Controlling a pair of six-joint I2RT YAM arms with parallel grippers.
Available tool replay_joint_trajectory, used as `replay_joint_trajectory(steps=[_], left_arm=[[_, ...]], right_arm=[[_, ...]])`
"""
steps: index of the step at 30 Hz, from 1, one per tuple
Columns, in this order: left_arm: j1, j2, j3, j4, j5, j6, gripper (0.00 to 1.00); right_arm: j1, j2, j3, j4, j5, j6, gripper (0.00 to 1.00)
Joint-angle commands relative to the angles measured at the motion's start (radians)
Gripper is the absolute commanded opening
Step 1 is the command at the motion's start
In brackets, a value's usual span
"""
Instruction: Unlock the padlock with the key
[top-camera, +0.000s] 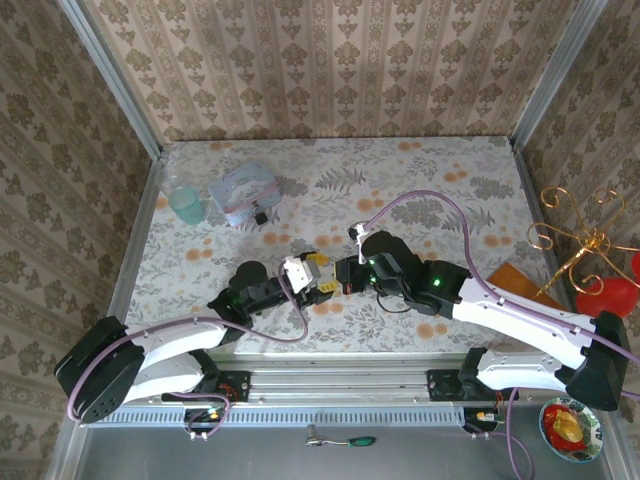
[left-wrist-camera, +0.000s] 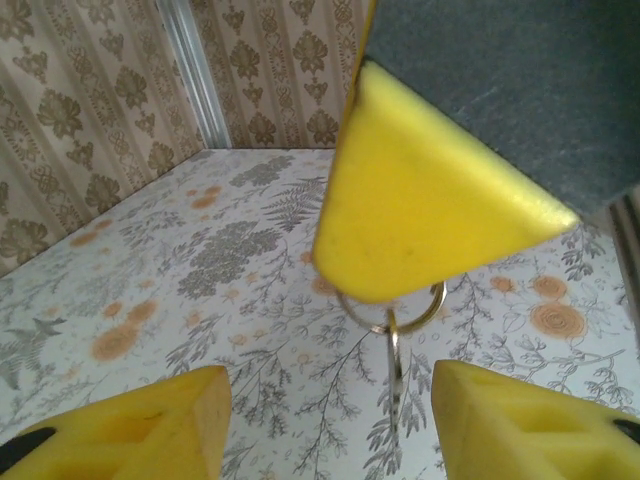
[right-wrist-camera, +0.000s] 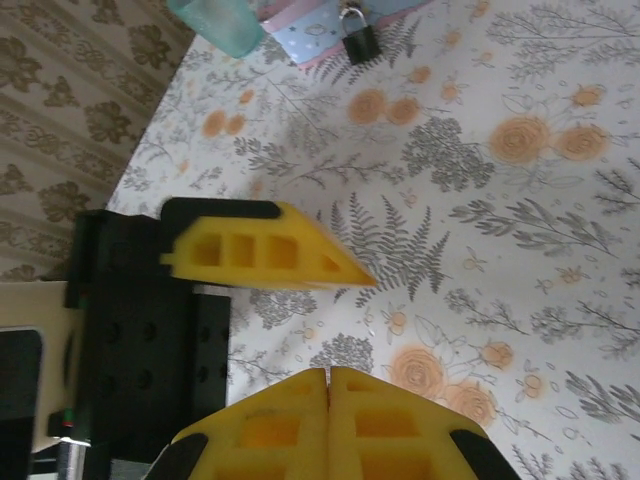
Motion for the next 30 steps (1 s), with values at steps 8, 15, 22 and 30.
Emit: replay_joint_trajectory(steps=[8,15,22,30], left_arm=[[0.017,-0.006,0.032,0.004,0.071,0.038,0.29],[0.042,-0.006,0.026,0.014,0.082,0.017,0.12],[0.053,-0.006,0.016,0.027,0.081,0.008,0.08],[0.059,-0.007,0.041,-0.039,0.048,0.046,0.0]], right_arm=[[0.013,-0.019,0.023,0.083,-0.002,-0.019,0.0],[0.013,-0.022,0.027,0.091,0.04,-0.009,0.0],[0.012,-0.016,0.02,0.083,0.071,0.008,0.0],[0.002,0.002,0.04,0.022,0.119,0.05,0.25]])
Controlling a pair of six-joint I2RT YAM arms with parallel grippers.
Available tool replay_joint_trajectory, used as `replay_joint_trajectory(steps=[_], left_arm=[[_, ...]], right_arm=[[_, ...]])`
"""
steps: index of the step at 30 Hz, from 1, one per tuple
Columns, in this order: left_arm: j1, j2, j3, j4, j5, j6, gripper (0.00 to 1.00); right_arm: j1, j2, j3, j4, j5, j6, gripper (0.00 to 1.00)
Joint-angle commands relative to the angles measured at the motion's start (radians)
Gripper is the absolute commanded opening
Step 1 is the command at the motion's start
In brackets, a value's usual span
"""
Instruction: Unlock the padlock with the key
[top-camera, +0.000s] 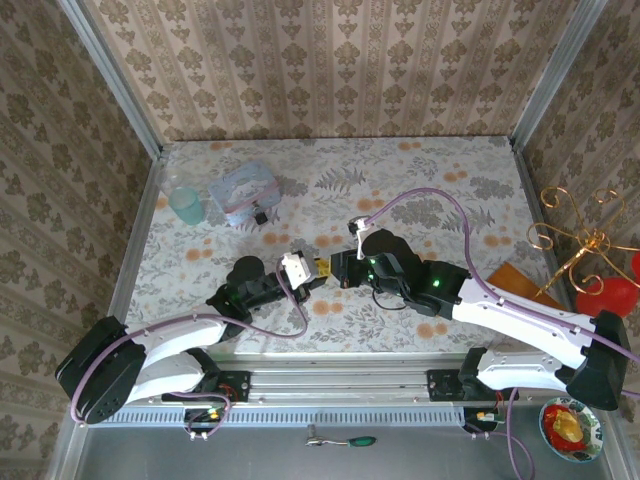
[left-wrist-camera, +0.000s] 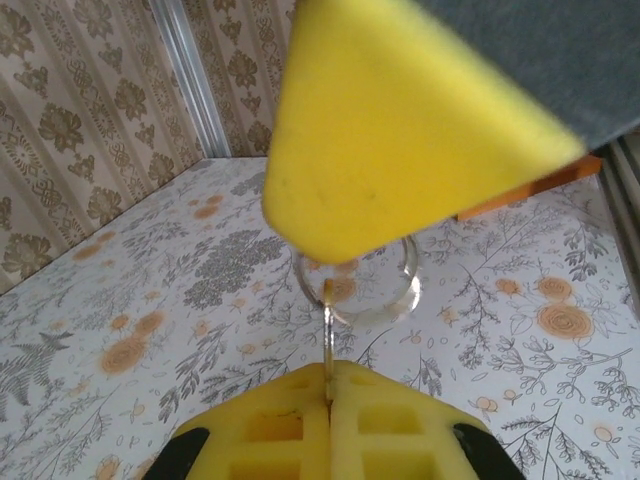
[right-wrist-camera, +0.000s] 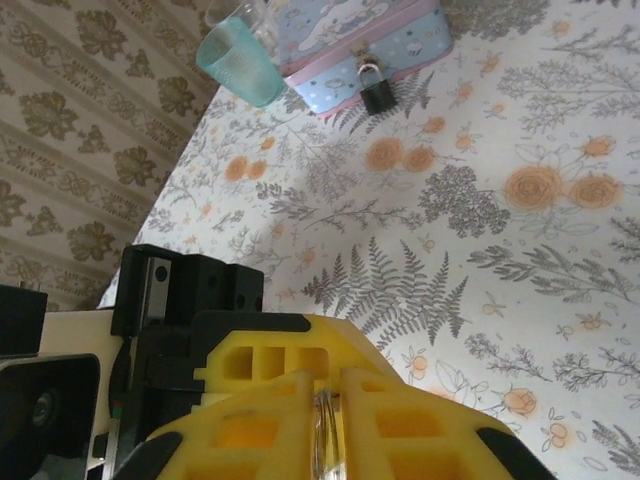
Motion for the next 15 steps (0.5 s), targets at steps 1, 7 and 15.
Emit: replay_joint_trajectory(steps=[1,7,15], left_arm=[[0.01,-0.009,0.03,-0.039,-0.017,0.036,0.0],[0.01,0.024,0.111,-0.191,-0.174,0.173,0.0],[0.009,0.094,0.193,-0.241,-0.173,0.332,0.0]], right_arm=[[-0.007,0.002,0.043,-0.06,0.069,0.048,0.3],[-0.059,-0.035,0.009,-0.103,0.075,0.236,0.42],[-0.13,-0.029,-0.074,0.059,-0.083,0.432,0.42]])
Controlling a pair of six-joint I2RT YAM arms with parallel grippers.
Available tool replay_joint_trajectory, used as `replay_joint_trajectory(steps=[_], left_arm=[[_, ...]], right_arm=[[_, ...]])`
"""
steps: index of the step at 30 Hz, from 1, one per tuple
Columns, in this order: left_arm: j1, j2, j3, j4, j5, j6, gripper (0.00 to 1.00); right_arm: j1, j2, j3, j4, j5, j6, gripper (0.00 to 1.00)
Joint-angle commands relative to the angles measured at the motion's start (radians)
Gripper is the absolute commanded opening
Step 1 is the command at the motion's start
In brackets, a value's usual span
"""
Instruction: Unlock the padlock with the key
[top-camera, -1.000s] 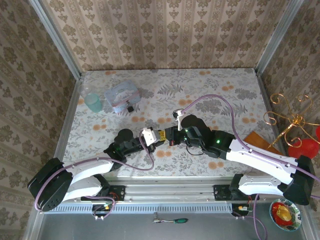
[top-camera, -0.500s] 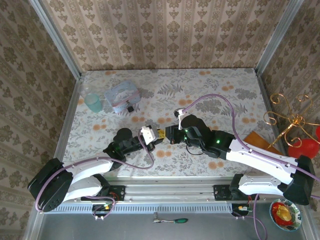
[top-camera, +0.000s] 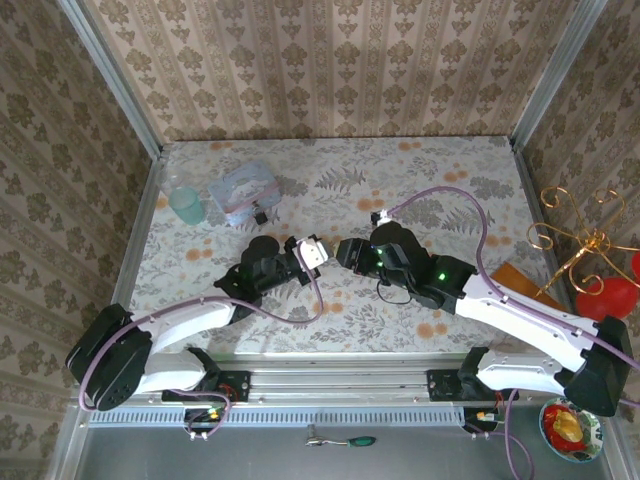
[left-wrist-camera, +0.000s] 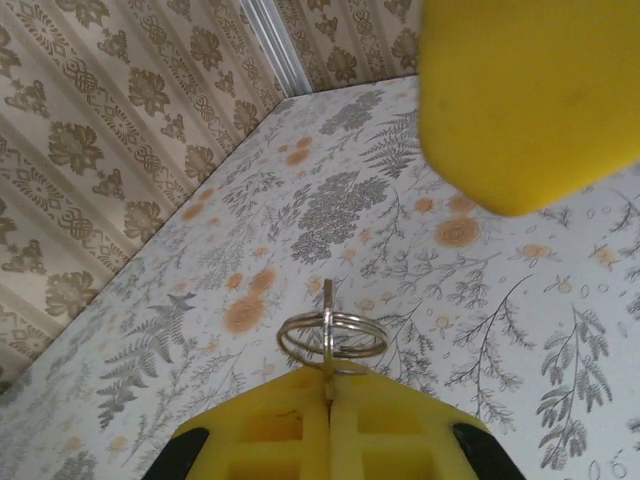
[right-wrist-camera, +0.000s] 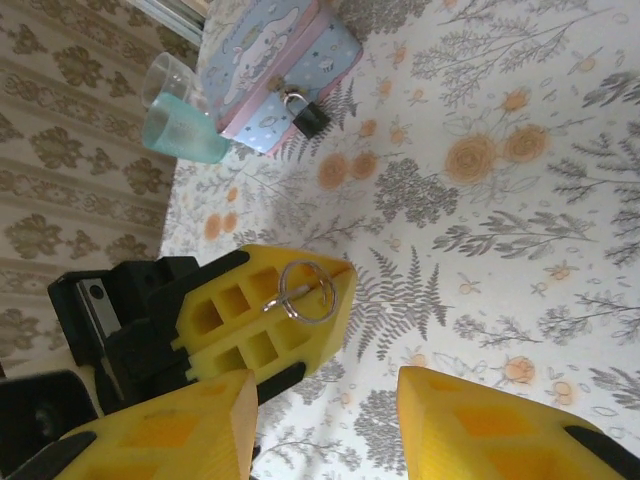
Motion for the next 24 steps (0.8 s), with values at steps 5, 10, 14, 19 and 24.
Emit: replay_joint_trajectory(steps=[5,10,14,19,24], left_arm=[[-0.011,0.0,-0.05,0.048,0.087,0.179,0.0],[-0.014,0.009,-0.04,0.03,0.073,0.182,0.0],[-0.018,0.011,-0.045,0.033,0.072,0.186,0.0],[-0.024,0.012,-0.043,0.034,0.083,0.191,0.0],[-0.029,0.024,-0.044,0.042,0.084,0.187,0.0]], right_arm=[[-0.051,-0.021,-0.079,0.134,-0.119,0.192,0.38],[-0.052,-0.013,-0.081,0.133,-0.155,0.205,0.38],[-0.049,-0.005,-0.098,0.161,-0.171,0.221,0.38],[-0.049,0.013,-0.09,0.168,-0.184,0.213,0.34],[-0.046,0.046,-0.07,0.141,-0.196,0.193,0.32]])
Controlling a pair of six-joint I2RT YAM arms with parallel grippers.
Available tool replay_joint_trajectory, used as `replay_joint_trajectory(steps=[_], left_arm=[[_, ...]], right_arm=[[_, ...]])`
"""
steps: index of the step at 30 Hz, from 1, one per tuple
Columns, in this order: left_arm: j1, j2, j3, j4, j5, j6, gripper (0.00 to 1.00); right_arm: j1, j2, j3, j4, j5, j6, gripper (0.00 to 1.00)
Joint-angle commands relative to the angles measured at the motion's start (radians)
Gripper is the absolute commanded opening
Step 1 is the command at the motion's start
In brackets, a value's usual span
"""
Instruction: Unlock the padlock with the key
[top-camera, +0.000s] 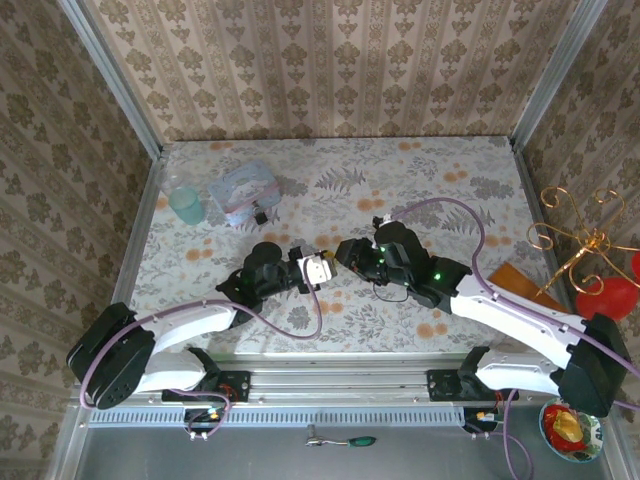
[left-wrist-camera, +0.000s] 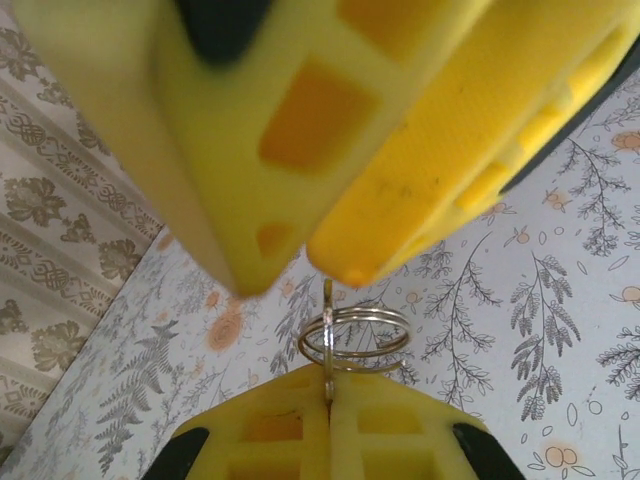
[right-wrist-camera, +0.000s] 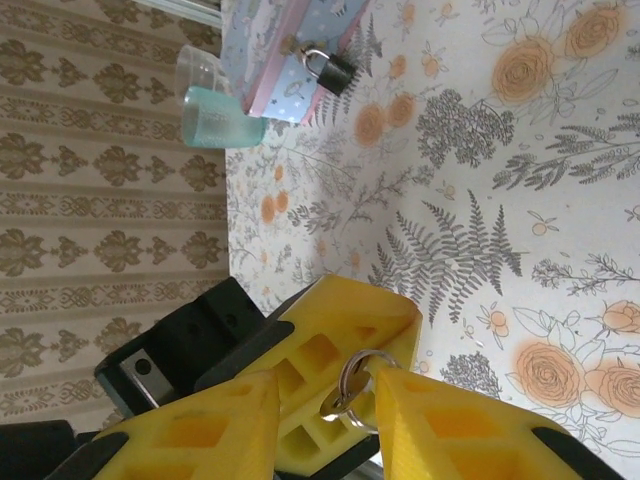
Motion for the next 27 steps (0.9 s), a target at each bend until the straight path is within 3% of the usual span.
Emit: replay_joint_trajectory(steps=[1,11,18,21,27], left_arm=[[-0.008,0.015,-0.005,0.032,0.023,0.021,0.0],[-0.023,0.006,-0.005,0.036,0.023,0.019,0.0],[-0.025,0.002,-0.013,0.047,0.002,0.009,0.01],[-0.024,-0.006,0.01,0.047,-0.07,-0.09,0.21],[-0.023,-0.116,0.064,-0.113,-0.098,-0.355,0.37]], right_arm=[[0.007,0.022,0.013,-0.004,-0.014,-0.009,0.31],[0.008,0.043,0.004,0.02,-0.023,-0.011,0.22],[0.008,0.027,-0.001,0.017,-0.005,-0.031,0.07],[0.007,0.01,-0.015,0.04,0.001,-0.049,0.0],[-0.019,-0.063,-0.051,0.095,0.051,-0.112,0.0]])
